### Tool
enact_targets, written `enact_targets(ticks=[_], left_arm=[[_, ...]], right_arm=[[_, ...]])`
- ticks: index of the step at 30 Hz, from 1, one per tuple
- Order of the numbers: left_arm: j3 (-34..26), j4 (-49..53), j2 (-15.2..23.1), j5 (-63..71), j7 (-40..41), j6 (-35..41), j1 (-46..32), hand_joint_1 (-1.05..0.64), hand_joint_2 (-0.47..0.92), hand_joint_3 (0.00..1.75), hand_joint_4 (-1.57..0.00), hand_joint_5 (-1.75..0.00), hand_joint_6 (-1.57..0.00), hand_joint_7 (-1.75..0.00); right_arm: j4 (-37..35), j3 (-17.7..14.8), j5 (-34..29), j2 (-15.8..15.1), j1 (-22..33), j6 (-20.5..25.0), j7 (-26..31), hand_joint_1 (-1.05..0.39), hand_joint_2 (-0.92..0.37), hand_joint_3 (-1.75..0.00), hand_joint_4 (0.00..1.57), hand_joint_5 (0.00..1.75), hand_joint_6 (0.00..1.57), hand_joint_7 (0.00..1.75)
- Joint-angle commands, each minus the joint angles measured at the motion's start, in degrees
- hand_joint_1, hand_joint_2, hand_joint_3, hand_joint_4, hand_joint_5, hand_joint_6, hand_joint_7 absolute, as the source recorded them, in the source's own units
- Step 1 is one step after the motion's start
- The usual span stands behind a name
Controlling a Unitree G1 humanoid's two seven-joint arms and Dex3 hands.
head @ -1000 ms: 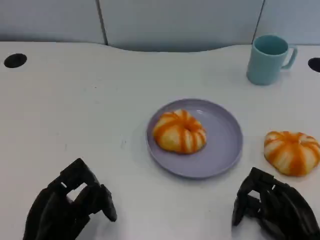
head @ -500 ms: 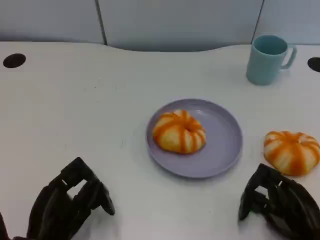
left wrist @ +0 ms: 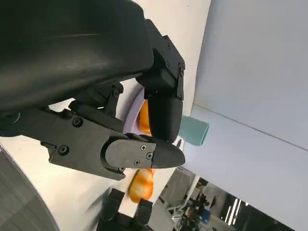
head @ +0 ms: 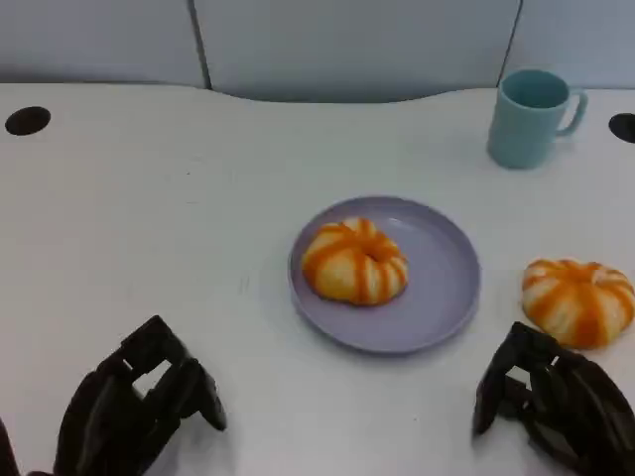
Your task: Grasp the bread from the table and place it into the plate.
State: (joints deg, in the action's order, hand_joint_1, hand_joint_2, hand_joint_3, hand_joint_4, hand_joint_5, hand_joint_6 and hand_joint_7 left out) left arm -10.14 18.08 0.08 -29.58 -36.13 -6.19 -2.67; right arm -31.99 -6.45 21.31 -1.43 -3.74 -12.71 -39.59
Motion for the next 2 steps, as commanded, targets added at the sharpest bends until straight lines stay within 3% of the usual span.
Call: enact_targets(ticks=[1, 2], left_arm=[[-0.37, 0.72, 0.77, 0.11, -0.94, 0.11, 0.27, -0.55, 0.92, 0.25, -0.77, -1.75, -0.53, -1.73], [-0.39, 0.91, 0.75, -0.04, -1.11, 0.19, 0.34, -0.55, 0.92, 0.24, -0.77, -1.75, -0.54, -1.72]], right_arm=[[-0.6, -0.89, 0.19, -1.07, -0.36, 0.64, -0.06, -0.59, -0.92, -0.38, 0.72, 1.75, 0.57, 1.57], [-0.77, -0.99, 0.39, -1.08, -0.46, 0.73, -0.24, -0.59, -0.92, -0.37, 0.72, 1.75, 0.56, 1.57]])
